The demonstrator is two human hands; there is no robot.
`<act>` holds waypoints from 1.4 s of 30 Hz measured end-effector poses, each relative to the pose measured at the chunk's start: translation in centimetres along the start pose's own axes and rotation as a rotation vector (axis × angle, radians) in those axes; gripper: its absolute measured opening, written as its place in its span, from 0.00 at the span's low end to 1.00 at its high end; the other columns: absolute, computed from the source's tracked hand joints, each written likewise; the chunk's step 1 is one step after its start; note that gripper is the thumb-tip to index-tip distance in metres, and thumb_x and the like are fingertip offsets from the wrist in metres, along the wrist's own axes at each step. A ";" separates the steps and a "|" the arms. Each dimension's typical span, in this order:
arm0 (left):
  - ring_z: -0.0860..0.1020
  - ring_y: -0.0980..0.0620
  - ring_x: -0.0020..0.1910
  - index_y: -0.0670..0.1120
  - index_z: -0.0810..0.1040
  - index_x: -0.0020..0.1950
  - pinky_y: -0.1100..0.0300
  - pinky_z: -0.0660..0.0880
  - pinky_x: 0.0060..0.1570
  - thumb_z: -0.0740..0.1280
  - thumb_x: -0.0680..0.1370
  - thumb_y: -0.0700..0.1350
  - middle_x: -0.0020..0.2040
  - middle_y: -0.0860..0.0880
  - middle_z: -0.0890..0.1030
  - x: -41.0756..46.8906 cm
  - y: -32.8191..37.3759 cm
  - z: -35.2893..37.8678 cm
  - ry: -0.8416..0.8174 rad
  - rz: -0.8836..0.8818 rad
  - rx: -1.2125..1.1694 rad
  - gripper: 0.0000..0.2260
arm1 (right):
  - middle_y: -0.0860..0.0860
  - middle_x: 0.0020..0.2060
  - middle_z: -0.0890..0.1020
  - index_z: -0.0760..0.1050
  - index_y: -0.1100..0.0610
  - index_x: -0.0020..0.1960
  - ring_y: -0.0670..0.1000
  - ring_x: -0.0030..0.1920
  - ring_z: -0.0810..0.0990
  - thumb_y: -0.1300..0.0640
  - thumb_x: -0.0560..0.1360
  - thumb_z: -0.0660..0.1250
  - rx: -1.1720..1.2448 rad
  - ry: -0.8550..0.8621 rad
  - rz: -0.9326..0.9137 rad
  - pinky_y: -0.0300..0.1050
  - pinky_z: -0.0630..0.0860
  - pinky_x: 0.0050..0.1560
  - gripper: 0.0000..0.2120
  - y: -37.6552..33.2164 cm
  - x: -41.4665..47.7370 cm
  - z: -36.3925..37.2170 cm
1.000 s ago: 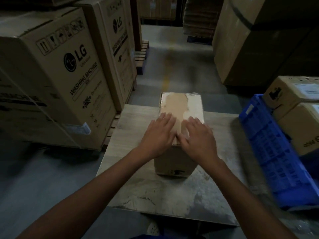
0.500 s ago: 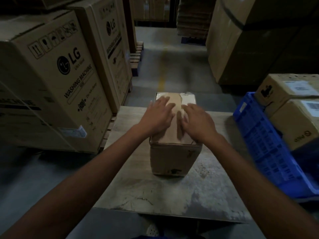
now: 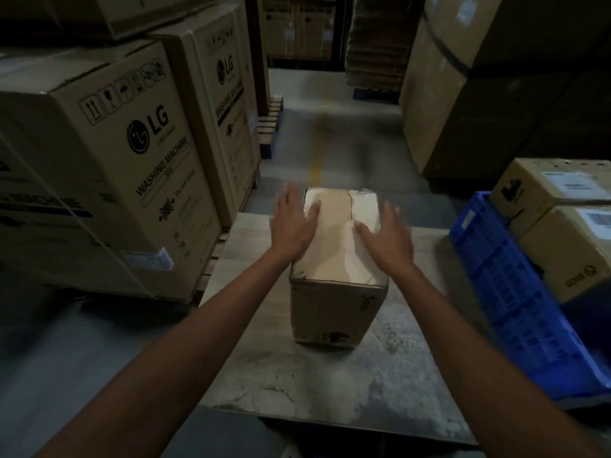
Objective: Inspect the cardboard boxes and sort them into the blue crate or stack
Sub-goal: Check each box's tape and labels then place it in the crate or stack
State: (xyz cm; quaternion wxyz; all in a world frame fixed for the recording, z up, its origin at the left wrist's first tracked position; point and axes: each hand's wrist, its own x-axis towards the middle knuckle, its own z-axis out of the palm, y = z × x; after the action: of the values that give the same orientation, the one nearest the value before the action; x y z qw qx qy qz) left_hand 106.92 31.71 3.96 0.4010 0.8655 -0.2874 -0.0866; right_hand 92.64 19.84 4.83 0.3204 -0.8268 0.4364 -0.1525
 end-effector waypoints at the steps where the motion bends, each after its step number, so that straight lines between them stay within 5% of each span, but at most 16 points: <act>1: 0.63 0.44 0.76 0.48 0.57 0.80 0.45 0.62 0.74 0.54 0.81 0.65 0.78 0.44 0.63 0.2 0.2 0.0 -0.059 -0.164 -0.196 0.32 | 0.55 0.76 0.69 0.61 0.54 0.79 0.59 0.72 0.70 0.40 0.80 0.63 0.238 -0.089 0.121 0.57 0.68 0.71 0.33 0.0 0.2 0.1; 3: 0.77 0.45 0.62 0.46 0.71 0.70 0.48 0.75 0.62 0.51 0.82 0.66 0.63 0.45 0.79 -0.2 0.9 -0.6 -0.219 -0.393 -0.595 0.29 | 0.53 0.68 0.76 0.69 0.54 0.74 0.56 0.62 0.77 0.40 0.81 0.62 0.551 -0.214 0.217 0.57 0.73 0.67 0.27 -0.2 0.2 0.1; 5: 0.80 0.48 0.51 0.49 0.76 0.62 0.52 0.79 0.51 0.51 0.83 0.64 0.51 0.49 0.82 -1.1 1.5 -1.5 -0.256 -0.374 -0.736 0.24 | 0.52 0.64 0.80 0.73 0.52 0.71 0.54 0.59 0.79 0.40 0.81 0.62 0.553 -0.192 0.113 0.59 0.76 0.64 0.23 -0.2 -0.4 -0.1; 9: 0.83 0.42 0.55 0.46 0.79 0.64 0.44 0.81 0.54 0.55 0.79 0.70 0.57 0.42 0.84 -2.4 0.5 -2.6 -0.203 -0.204 -0.865 0.31 | 0.51 0.56 0.83 0.76 0.51 0.65 0.53 0.56 0.82 0.36 0.78 0.63 0.734 -0.043 0.008 0.58 0.80 0.59 0.23 -0.7 -1.7 -1.3; 14: 0.83 0.51 0.43 0.51 0.85 0.45 0.57 0.80 0.41 0.52 0.84 0.61 0.42 0.49 0.85 -5.3 -1.0 -3.1 -0.056 -0.279 -1.138 0.26 | 0.51 0.48 0.84 0.79 0.57 0.53 0.49 0.49 0.83 0.41 0.83 0.58 0.991 0.032 0.158 0.47 0.80 0.48 0.21 -0.6 -4.3 -1.3; 16: 0.84 0.51 0.46 0.49 0.84 0.49 0.59 0.80 0.42 0.51 0.85 0.58 0.45 0.49 0.87 -6.9 -2.3 -1.8 -0.061 -0.344 -1.174 0.25 | 0.51 0.46 0.84 0.78 0.58 0.49 0.48 0.47 0.82 0.43 0.83 0.59 0.993 0.037 0.216 0.46 0.79 0.45 0.19 0.8 -5.7 0.4; 21: 0.81 0.44 0.60 0.43 0.78 0.65 0.49 0.78 0.59 0.52 0.84 0.57 0.58 0.43 0.84 -11.1 -6.2 1.5 -0.095 -0.426 -1.066 0.23 | 0.52 0.52 0.84 0.77 0.58 0.56 0.51 0.53 0.83 0.48 0.84 0.59 0.983 -0.045 0.366 0.51 0.80 0.50 0.14 5.5 -8.4 3.9; 25: 0.83 0.48 0.56 0.46 0.80 0.61 0.55 0.80 0.55 0.52 0.85 0.54 0.54 0.47 0.86 -13.0 -7.1 2.8 -0.176 -0.501 -1.082 0.20 | 0.59 0.54 0.84 0.77 0.65 0.60 0.59 0.55 0.84 0.45 0.82 0.61 0.905 -0.067 0.423 0.60 0.81 0.57 0.22 8.0 -8.7 5.1; 27: 0.83 0.49 0.55 0.47 0.80 0.60 0.56 0.81 0.52 0.52 0.86 0.53 0.54 0.47 0.86 -12.8 -7.0 2.5 -0.212 -0.528 -1.056 0.19 | 0.58 0.51 0.85 0.76 0.67 0.59 0.56 0.52 0.85 0.46 0.84 0.59 0.841 -0.103 0.409 0.57 0.82 0.54 0.23 8.2 -8.5 5.0; 30: 0.79 0.45 0.60 0.45 0.76 0.64 0.47 0.78 0.57 0.55 0.85 0.53 0.60 0.45 0.82 -10.1 -7.4 2.3 -0.047 -0.554 -0.893 0.17 | 0.54 0.46 0.84 0.76 0.62 0.54 0.52 0.47 0.83 0.47 0.85 0.56 0.815 -0.118 0.411 0.50 0.80 0.48 0.19 7.6 -7.6 4.5; 33: 0.77 0.47 0.58 0.44 0.76 0.64 0.46 0.71 0.64 0.57 0.84 0.53 0.61 0.43 0.80 -6.1 -6.8 1.4 0.123 -0.636 -0.824 0.17 | 0.53 0.56 0.81 0.75 0.57 0.63 0.53 0.54 0.81 0.40 0.84 0.55 0.844 -0.103 0.475 0.48 0.75 0.46 0.23 6.7 -5.3 4.0; 36: 0.72 0.43 0.65 0.45 0.70 0.73 0.48 0.67 0.64 0.55 0.84 0.58 0.70 0.44 0.73 -2.3 -5.5 1.5 -0.050 -0.708 -0.748 0.23 | 0.56 0.60 0.80 0.73 0.53 0.68 0.57 0.57 0.80 0.35 0.83 0.52 0.849 -0.178 0.561 0.51 0.75 0.49 0.27 5.5 -3.2 3.6; 39: 0.77 0.40 0.53 0.45 0.77 0.62 0.50 0.76 0.54 0.52 0.84 0.61 0.52 0.44 0.81 -1.1 -3.7 1.5 -0.396 -0.703 -0.813 0.24 | 0.59 0.54 0.84 0.78 0.54 0.58 0.60 0.50 0.84 0.35 0.84 0.45 0.838 -0.347 0.513 0.54 0.81 0.50 0.29 3.4 -2.8 3.5; 42: 0.79 0.44 0.40 0.47 0.79 0.46 0.57 0.77 0.40 0.50 0.85 0.59 0.39 0.45 0.82 -1.1 -2.4 1.0 -0.443 -0.586 -0.943 0.24 | 0.59 0.54 0.85 0.79 0.54 0.61 0.62 0.55 0.84 0.34 0.83 0.43 0.824 -0.362 0.444 0.62 0.79 0.60 0.33 2.5 -3.3 3.3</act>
State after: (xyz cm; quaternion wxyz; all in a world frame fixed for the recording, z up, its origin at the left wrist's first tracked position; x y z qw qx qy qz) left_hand 106.69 32.89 1.37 0.6320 0.5986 -0.0441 -0.4902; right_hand 90.90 22.83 0.75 0.7157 -0.5319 0.4427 -0.0946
